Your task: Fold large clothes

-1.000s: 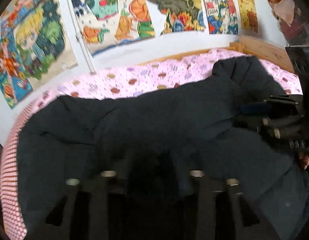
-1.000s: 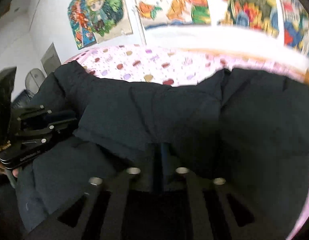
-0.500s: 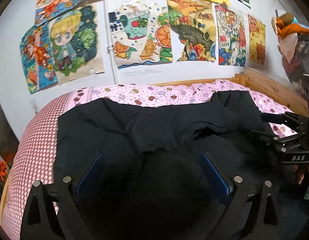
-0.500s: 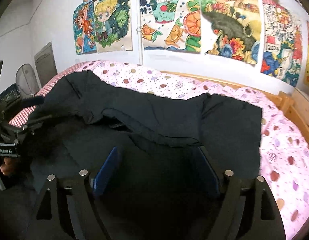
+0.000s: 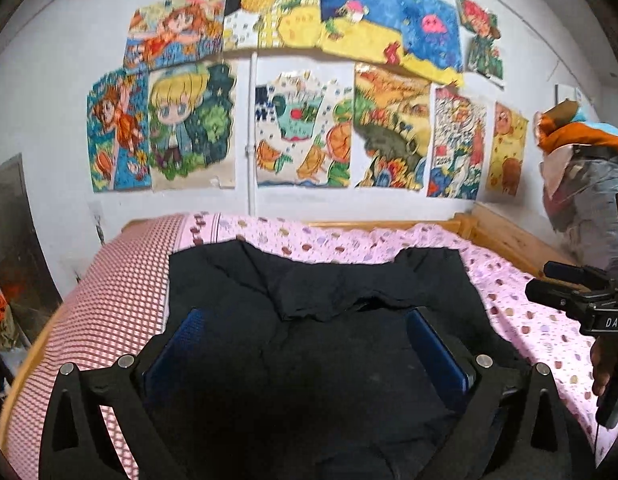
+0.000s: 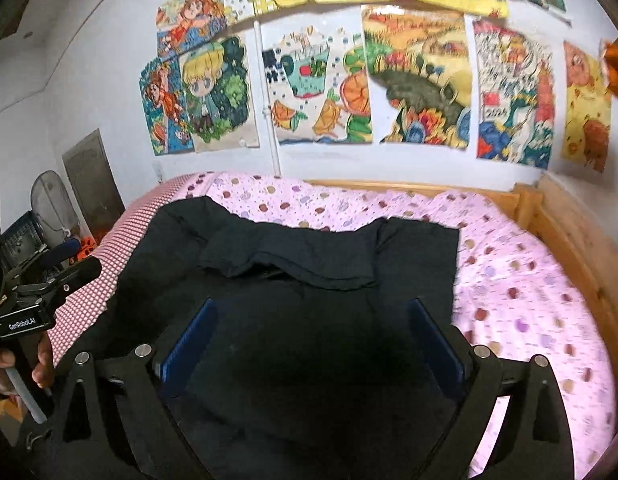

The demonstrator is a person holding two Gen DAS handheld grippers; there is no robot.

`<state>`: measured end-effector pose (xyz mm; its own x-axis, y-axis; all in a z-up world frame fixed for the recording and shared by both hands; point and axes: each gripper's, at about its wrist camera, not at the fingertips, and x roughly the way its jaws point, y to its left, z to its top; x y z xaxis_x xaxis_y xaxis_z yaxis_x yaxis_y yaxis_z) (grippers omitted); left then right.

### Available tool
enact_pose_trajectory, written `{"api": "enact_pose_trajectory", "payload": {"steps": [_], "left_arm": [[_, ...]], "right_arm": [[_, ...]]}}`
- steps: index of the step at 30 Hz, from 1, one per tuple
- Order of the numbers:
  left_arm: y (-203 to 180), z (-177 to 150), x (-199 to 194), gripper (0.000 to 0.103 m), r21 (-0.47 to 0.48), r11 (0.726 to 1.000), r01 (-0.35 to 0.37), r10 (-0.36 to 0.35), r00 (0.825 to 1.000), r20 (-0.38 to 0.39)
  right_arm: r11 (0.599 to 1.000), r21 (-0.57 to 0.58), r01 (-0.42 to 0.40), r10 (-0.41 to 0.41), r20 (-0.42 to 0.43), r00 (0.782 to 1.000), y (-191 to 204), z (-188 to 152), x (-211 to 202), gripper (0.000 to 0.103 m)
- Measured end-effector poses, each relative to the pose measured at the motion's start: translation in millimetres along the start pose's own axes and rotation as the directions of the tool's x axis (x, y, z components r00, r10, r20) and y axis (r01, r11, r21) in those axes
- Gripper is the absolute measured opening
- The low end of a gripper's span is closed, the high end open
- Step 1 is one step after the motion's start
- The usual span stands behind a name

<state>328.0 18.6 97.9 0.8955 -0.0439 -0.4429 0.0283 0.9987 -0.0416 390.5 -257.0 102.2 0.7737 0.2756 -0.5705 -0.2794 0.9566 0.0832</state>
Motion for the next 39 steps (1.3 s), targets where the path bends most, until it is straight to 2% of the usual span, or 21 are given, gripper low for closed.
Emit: {"api": "enact_pose_trajectory", "payload": {"steps": [4,9,17,22,28,33,37,39], "left_arm": [[-6.9,7.6,-34.0,0.103,0.02,1.0,0.007,-0.008,1.0,0.022],[-12.6,13.0,-80.7,0.103,0.048,0.999,0.005,-0.008,0.998,0.067],[-9.6,-1.8,-147.8,0.103,0.088,0.996,-0.006,-0.002,0.996,0.089],[-7.4,-16.1,-181.0,0.103,0.114,0.993,-0.007,-0.003,0.996,0.087],[-7.6,-30.8,-203.1,0.103,0.136,0.991,-0.002,-0.008,0.997,0.073],[-7.0,-54.2,-205.9,0.103,0.153,0.988,0.006,-0.014,0.999,0.05],[-4.4,-88.9,-198.2,0.103,0.163,0.986,0.033,-0.039,0.999,0.037],[-3.1,-107.4,-191.5,0.103,0.166,0.985,0.05,-0.051,0.999,0.003]], "right_arm": [[1.0,0.004,0.026,-0.026,0.019,0.999,7.3,4.7,-35.8,0.094],[1.0,-0.015,0.021,-0.02,0.033,0.999,26.3,2.3,-87.9,0.094],[1.0,-0.018,0.009,-0.008,0.045,0.999,56.7,-27.4,-153.2,0.094],[0.998,-0.063,0.016,-0.012,0.067,0.998,76.3,-46.4,-183.8,0.094],[0.996,-0.087,0.02,-0.012,0.091,0.996,87.7,-63.2,-209.7,0.094],[0.992,-0.118,0.043,-0.032,0.091,0.995,88.8,-90.9,-217.0,0.094],[0.988,-0.141,0.061,-0.048,0.095,0.994,83.3,-114.2,-217.1,0.094],[0.989,-0.131,0.067,-0.054,0.099,0.994,76.2,-127.0,-216.5,0.094]]}}
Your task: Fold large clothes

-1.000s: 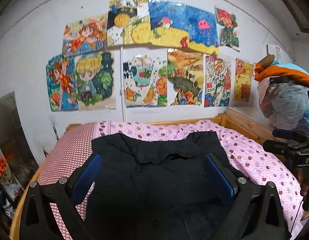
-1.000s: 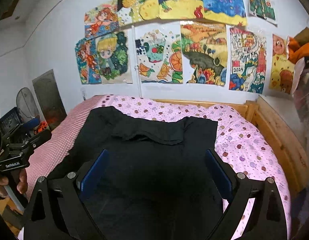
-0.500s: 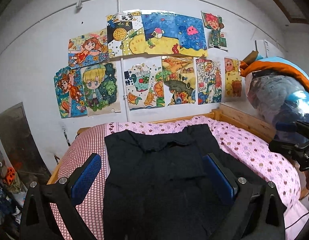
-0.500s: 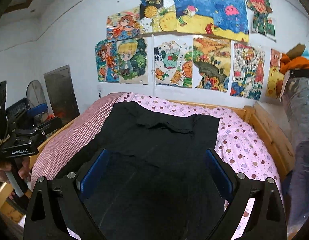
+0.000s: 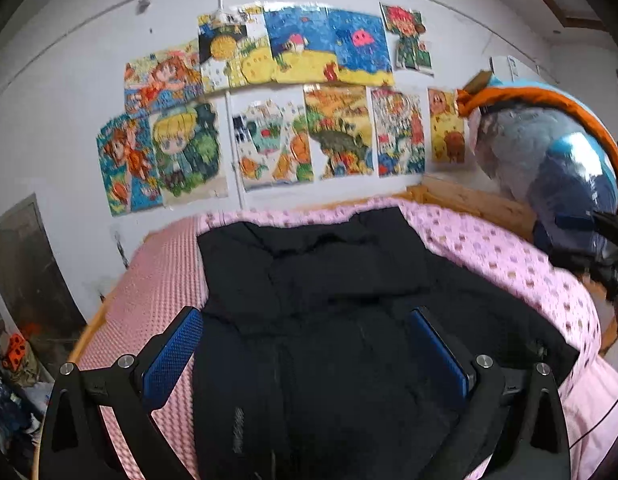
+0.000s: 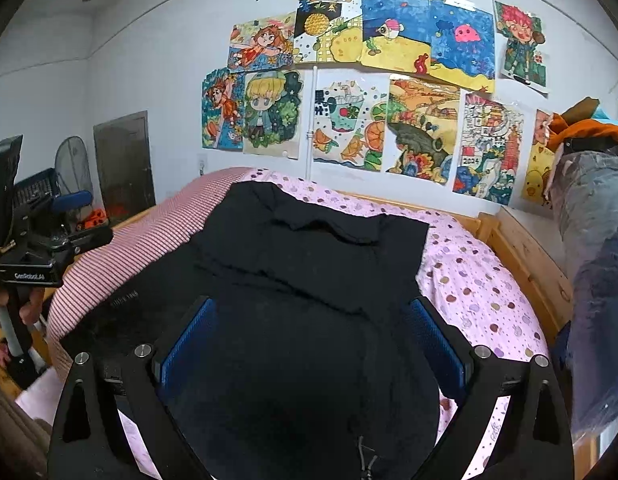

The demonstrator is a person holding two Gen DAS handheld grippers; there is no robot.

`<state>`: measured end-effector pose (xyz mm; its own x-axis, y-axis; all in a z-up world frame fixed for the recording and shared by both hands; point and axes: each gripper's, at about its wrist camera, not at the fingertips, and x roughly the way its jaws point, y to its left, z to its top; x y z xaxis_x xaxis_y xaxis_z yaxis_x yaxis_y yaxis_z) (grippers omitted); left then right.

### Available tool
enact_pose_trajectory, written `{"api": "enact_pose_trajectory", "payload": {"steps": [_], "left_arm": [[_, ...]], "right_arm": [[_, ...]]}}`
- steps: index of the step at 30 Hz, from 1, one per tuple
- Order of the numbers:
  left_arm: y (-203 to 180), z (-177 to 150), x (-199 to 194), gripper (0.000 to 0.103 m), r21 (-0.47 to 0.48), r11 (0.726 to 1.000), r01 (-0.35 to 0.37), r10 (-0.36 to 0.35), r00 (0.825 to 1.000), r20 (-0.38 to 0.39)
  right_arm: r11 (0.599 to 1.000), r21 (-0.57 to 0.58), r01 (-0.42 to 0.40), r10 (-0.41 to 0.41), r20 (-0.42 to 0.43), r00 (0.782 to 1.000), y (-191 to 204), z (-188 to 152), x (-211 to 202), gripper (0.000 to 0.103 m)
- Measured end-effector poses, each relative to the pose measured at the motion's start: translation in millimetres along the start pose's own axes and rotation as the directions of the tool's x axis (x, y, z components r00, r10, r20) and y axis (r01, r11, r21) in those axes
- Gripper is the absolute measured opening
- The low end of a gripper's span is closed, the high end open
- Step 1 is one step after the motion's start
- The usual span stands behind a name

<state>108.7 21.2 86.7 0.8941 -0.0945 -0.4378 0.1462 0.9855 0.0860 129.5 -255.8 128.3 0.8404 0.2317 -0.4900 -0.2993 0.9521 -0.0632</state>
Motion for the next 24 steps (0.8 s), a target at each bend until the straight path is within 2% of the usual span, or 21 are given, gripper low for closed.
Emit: {"api": "enact_pose_trajectory", "payload": {"steps": [2,5,10,15,24], "left_arm": [[-3.8,-14.4,7.8,0.103,0.029,0.999,0.031,-0.03,0.998,-0.054],[-8.6,-28.4,15.8,0.103,0.074,0.997,0.031,-0.023,0.995,-0.099],[-13.0,-50.1,11.8,0.103,0.117,0.989,0.091,-0.078,0.991,-0.113],[-23.2,-67.0,4.9,0.103,0.206,0.969,0.138,-0.112,0.985,-0.131],[-42.2,-94.9,-1.6,0.103,0.283,0.93,0.234,-0.178,0.961,-0.209]], "right_arm": [[1.0,0.004,-0.012,0.012,-0.029,1.0,-2.3,-9.8,3.5,0.094],[1.0,-0.027,-0.007,0.006,-0.068,0.998,-5.0,-24.7,14.0,0.094],[0.998,-0.048,-0.048,0.042,-0.127,0.991,-3.1,-51.9,27.8,0.094],[0.99,-0.044,-0.133,0.12,-0.227,0.966,1.4,-79.5,34.0,0.094],[0.964,-0.168,-0.204,0.144,-0.316,0.938,30.1,-113.0,30.4,0.094]]}}
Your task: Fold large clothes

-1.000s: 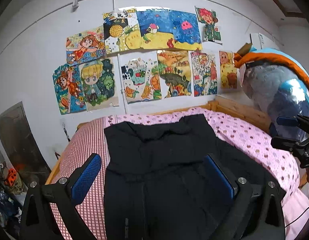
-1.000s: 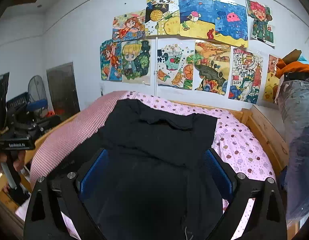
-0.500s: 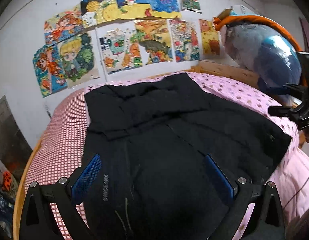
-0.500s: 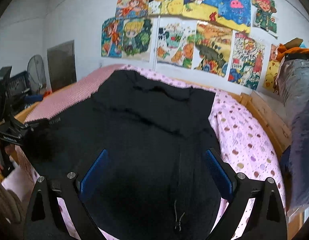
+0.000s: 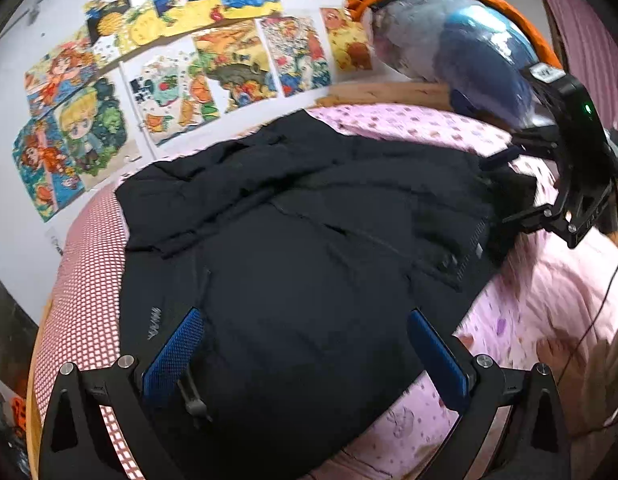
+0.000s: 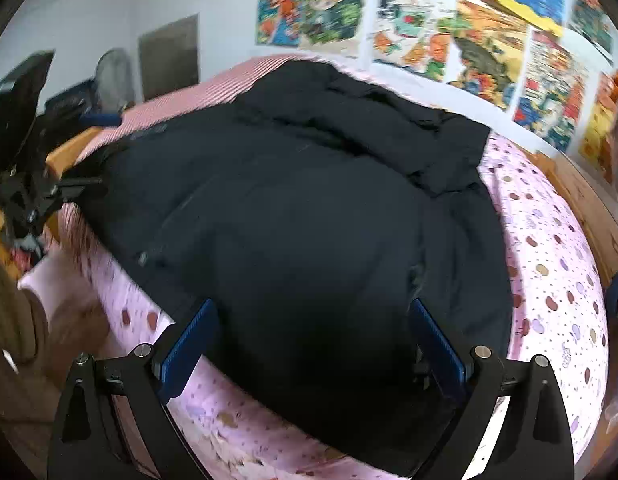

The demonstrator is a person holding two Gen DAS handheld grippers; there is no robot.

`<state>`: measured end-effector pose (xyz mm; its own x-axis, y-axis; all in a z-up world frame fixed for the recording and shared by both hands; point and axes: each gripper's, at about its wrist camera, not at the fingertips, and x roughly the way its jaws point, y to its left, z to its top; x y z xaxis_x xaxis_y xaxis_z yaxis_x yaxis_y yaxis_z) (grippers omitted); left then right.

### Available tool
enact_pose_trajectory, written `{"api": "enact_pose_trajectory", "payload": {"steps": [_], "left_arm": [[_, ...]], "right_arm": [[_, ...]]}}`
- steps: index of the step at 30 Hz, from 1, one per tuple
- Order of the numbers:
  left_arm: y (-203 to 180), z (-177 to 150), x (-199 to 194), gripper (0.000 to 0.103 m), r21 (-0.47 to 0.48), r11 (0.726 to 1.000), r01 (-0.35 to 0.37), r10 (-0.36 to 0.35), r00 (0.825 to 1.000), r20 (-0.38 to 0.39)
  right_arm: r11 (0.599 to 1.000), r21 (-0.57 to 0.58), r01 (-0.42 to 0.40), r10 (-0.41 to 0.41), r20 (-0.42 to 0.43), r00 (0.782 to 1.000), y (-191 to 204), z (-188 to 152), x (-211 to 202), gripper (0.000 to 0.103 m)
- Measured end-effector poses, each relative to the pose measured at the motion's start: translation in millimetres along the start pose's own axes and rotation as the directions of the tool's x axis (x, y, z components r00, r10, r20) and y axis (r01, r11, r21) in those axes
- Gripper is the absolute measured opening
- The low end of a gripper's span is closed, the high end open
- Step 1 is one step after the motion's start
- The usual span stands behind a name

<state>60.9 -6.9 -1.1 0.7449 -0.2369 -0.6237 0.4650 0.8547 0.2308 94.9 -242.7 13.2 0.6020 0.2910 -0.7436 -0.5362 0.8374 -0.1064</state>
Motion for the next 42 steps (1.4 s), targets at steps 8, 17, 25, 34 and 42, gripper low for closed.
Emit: {"api": "enact_pose_trajectory", "payload": {"steps": [8,17,25,34,42], "left_arm": [[-26.9,-27.1,-0.5,0.103,0.128,0.99,0.065,-0.059,0.997,-0.048],[-40.6,-36.7,9.1,0.103,0.212,0.977,-0.005,0.018,0.998,-0.06],[-63.0,-56.4,21.2,0.103,0.346,0.926,-0.152,0.175,0.984,-0.038],[-66.3,-60.5,17.0,0.103,0.358,0.892,-0.277,0.287,0.957,0.026],[-66.1,-64.4,14.8,0.103,0.409,0.858,-0.31,0.301,0.949,0.089]], "right_arm": [[0.993,-0.116,-0.015,0.01,-0.047,0.999,24.5,-14.8,4.9,0.094],[0.993,-0.117,0.019,-0.029,-0.088,0.996,26.4,-22.7,16.5,0.095],[0.977,-0.18,0.11,-0.132,-0.118,0.984,33.3,-29.9,27.3,0.095],[0.937,-0.246,0.248,-0.273,-0.073,0.959,43.7,-35.1,20.6,0.095],[0.953,-0.174,0.249,-0.262,-0.058,0.963,28.1,-37.9,17.9,0.095]]}}
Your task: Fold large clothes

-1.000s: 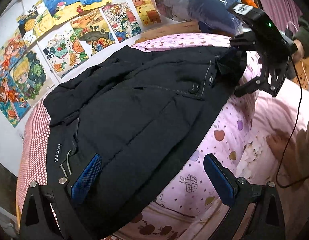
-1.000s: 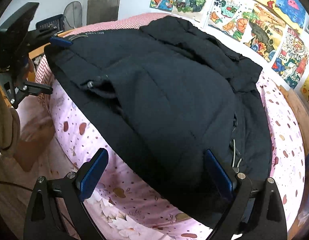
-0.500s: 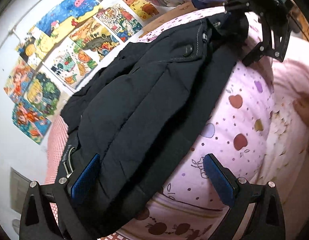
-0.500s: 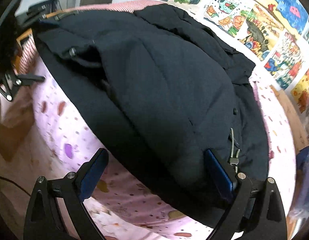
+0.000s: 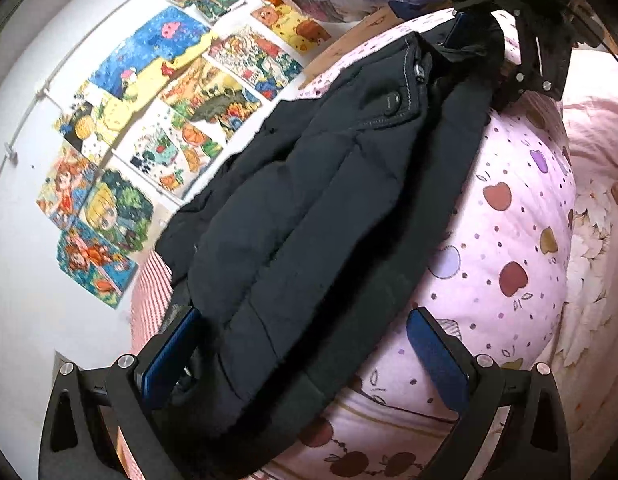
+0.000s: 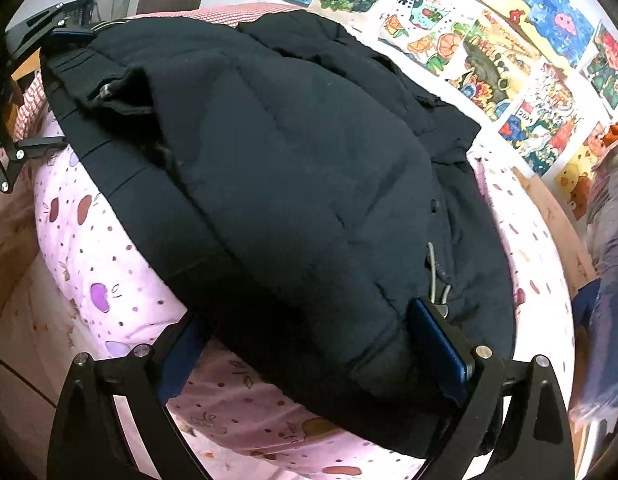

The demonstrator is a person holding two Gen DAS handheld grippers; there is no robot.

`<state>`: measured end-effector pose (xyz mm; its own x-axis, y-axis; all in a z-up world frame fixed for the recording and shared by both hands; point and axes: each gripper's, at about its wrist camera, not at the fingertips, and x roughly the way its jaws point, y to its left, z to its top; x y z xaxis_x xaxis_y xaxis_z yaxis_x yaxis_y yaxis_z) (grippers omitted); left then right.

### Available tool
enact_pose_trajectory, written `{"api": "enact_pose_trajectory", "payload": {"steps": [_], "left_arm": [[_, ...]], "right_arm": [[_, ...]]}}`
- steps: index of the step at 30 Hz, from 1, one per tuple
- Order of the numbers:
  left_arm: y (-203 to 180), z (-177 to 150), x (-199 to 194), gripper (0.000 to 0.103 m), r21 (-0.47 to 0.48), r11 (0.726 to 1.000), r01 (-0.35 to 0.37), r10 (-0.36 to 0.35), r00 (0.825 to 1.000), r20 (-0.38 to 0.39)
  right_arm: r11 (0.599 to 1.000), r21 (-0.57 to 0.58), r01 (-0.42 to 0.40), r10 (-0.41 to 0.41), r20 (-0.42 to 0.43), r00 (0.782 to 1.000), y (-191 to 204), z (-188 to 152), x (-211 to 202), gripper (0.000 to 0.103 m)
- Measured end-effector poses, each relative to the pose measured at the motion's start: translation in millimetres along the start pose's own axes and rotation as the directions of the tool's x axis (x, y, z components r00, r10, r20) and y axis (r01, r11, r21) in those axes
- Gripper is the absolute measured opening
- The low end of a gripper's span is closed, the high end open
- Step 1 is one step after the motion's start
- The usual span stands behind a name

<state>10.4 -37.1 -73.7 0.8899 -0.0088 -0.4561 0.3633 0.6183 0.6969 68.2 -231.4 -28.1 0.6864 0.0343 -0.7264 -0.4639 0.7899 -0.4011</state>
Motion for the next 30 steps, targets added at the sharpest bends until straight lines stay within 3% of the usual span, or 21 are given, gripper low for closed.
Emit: {"api": "enact_pose_trajectory", "payload": {"steps": [5,11,17,20,23,24,25,29,30], "left_arm": [[9.0,2.7,-0.8,0.103,-0.047,0.998,-0.029,0.03,0.999,0.012],[31.3,6.3,-0.5,0.103,-0.136,0.989,-0.05,0.054,0.998,0.022],[51.2,11.4,-3.0,0.101,-0.232,0.972,-0.037,0.046,0.998,0.037],[58.6,15.1,-6.5,0.095,-0.245,0.969,-0.035,0.051,0.997,0.058],[65.1,19.8,-12.2,0.09,-0.25,0.967,-0.055,0.08,0.992,0.093],[67.1,21.6,-13.2,0.088,-0.248,0.967,-0.058,0.086,0.991,0.103],[68.6,23.7,-14.2,0.082,-0.249,0.967,-0.058,0.088,0.99,0.111],[75.0,34.5,-15.5,0.044,-0.238,0.971,-0.024,0.06,0.988,0.143],[75.7,37.5,-15.7,0.04,-0.232,0.972,-0.026,0.062,0.987,0.15]], "right_arm": [[0.998,-0.022,0.051,-0.051,0.009,0.999,0.3,1.6,2.6,0.095],[0.99,0.017,0.143,-0.144,0.102,0.984,-13.5,14.4,-12.6,0.095],[0.987,0.145,0.072,-0.087,0.102,0.991,-38.9,22.2,-10.5,0.095],[0.987,0.146,0.07,-0.086,0.107,0.991,-46.7,23.0,-4.6,0.093],[0.991,0.087,0.102,-0.114,0.148,0.982,-39.0,23.7,-12.6,0.08],[0.991,0.063,0.115,-0.123,0.164,0.979,-34.7,24.9,-16.2,0.072],[0.992,0.048,0.119,-0.125,0.174,0.977,-32.8,28.2,-18.3,0.061],[0.994,0.001,0.111,-0.109,0.201,0.973,-24.6,40.5,-25.9,0.035],[0.993,-0.008,0.114,-0.11,0.214,0.971,-24.6,43.1,-27.6,0.027]]}}
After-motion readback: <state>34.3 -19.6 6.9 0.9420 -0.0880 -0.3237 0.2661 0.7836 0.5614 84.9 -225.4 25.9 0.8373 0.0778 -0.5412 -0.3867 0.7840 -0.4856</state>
